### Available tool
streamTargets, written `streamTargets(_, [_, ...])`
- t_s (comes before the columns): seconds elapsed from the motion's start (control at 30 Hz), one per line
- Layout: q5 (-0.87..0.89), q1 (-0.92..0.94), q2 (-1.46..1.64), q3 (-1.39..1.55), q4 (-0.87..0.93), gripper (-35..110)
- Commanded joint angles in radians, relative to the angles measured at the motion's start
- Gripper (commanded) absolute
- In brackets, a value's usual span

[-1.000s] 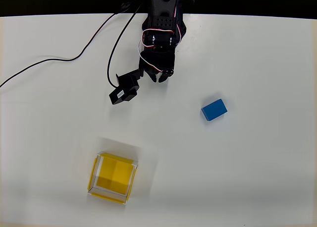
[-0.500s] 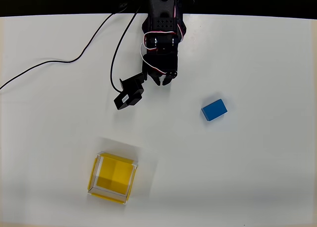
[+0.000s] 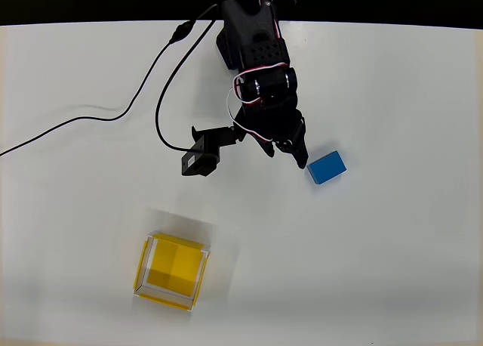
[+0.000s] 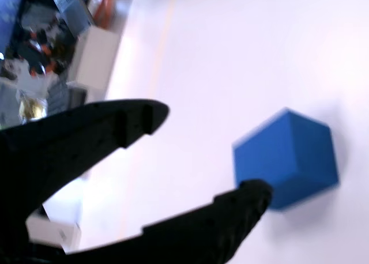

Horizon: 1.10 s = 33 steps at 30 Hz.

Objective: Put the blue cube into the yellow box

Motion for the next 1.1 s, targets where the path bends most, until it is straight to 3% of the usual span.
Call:
streamTargets(0.0, [0.084,-0.061,-0.080,-0.201,0.020,38])
streamTargets(0.5, [0.400,-0.181,-0.495,-0.443,0.031,39])
streamTargets(1.07, [0.549,-0.282,-0.804,-0.568,0.091,39])
